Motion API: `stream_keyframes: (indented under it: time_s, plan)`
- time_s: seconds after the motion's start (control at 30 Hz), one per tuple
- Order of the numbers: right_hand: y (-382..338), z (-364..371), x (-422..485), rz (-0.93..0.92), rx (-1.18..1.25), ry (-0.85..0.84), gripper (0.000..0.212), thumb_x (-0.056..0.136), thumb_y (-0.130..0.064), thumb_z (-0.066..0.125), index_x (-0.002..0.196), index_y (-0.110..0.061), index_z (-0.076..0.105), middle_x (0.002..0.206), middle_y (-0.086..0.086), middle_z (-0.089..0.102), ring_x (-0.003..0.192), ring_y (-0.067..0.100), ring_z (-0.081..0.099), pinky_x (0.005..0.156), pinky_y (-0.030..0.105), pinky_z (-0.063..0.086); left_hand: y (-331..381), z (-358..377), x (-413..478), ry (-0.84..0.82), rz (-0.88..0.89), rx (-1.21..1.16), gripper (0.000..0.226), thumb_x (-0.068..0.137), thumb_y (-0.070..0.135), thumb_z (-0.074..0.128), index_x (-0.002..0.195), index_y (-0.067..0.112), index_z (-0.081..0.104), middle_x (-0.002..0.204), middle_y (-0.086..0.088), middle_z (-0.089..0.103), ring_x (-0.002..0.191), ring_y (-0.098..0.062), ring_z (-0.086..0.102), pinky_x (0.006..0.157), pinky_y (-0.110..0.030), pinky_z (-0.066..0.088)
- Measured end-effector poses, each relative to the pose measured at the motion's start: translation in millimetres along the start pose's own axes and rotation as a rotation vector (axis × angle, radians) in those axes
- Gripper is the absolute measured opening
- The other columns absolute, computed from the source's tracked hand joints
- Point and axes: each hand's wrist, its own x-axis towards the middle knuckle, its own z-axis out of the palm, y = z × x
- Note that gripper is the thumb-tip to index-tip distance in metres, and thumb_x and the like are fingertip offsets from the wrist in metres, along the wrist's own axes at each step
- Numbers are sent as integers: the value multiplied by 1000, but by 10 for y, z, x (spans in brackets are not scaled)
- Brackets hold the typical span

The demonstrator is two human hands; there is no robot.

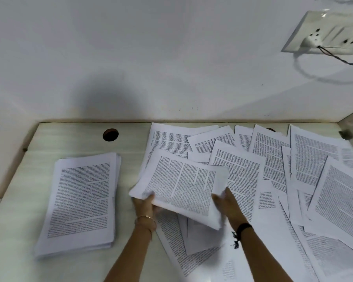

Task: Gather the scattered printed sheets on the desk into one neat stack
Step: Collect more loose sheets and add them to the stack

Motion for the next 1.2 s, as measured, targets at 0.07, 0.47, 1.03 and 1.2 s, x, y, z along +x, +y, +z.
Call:
stream_keyframes:
  time_s: [0.07, 0.47, 1.03, 1.2]
  plan:
    - [52, -227, 37, 32, -57, 68, 36, 93, -13, 56, 128, -18, 50, 117, -3, 60, 114, 24, 58, 89, 29, 46, 139, -145, 225, 80, -4, 179, 56, 84, 1, 58, 133, 11, 35, 127, -20, 51, 93, -28, 53, 64, -38, 55]
    - [186, 32, -7, 175, 307, 118, 21, 88, -10, 58, 109, -10, 58, 90, 7, 70, 78, 25, 66, 72, 36, 54, 93, -84, -35, -226, -17, 77, 60, 62, 38, 81, 107, 7, 57, 92, -15, 61, 67, -19, 63, 51, -28, 55]
    - [-602, 1686, -61, -87, -185, -387, 38, 98, -16, 48, 134, -25, 39, 132, -14, 46, 121, 11, 48, 102, 24, 34, 1069, -1322, 38, 49, 308, 629, 38, 84, 11, 58, 120, 2, 51, 116, -18, 62, 102, -34, 59, 79, -29, 41]
    - [-537, 2406, -94, -142, -295, -422, 18, 97, -9, 40, 112, -13, 47, 98, -8, 54, 87, 12, 50, 71, 6, 41, 1375, -1807, 125, 190, 306, 686, 50, 81, 13, 38, 131, 12, 45, 127, -16, 57, 112, -36, 53, 90, -35, 42]
